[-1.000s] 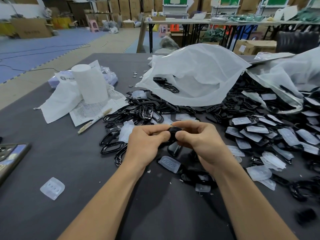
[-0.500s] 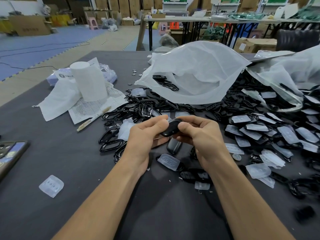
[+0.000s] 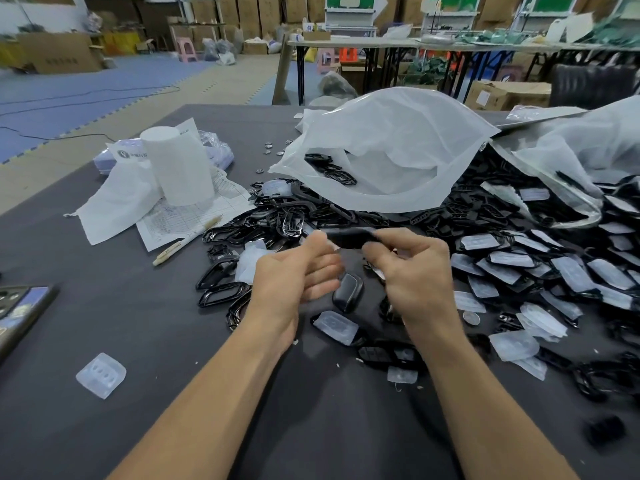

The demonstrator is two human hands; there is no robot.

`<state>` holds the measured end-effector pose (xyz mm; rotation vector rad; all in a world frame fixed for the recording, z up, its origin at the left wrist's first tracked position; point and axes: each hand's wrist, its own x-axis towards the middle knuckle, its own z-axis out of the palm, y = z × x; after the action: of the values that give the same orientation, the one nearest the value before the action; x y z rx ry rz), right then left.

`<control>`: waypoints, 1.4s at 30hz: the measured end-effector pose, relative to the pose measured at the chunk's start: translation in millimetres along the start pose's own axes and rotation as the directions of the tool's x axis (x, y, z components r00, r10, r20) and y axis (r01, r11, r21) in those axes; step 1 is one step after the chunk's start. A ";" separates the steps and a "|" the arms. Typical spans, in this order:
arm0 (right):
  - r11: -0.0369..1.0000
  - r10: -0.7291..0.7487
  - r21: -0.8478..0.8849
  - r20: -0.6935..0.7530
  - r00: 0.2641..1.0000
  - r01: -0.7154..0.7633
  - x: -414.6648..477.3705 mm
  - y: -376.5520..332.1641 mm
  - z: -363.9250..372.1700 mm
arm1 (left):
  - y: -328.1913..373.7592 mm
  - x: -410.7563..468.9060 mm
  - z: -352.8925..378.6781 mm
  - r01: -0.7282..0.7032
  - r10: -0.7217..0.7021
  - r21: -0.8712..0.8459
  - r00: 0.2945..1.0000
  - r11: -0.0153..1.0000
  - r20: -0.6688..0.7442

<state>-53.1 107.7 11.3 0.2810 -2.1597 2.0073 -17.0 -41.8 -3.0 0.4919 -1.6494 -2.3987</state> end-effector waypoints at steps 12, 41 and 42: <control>0.923 -0.077 -0.381 -0.021 0.997 0.064 8.4 -4.1 -8.4 | 0.7 8.4 -7.1 0.009 -0.002 0.052 0.992 0.999 -0.128; 0.720 0.442 0.499 0.206 0.873 -0.482 -0.8 -22.9 28.2 | -3.3 7.6 -5.3 -0.057 0.065 0.137 0.996 0.989 -0.054; 0.691 0.464 0.519 0.215 0.859 -0.503 -6.8 -22.0 29.8 | -3.5 6.4 -5.4 -0.064 0.072 0.157 0.996 0.986 -0.051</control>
<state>-40.9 76.5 28.5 -0.1928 -1.7301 2.9630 -20.7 -47.4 -9.0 0.5147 -1.8064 -2.1985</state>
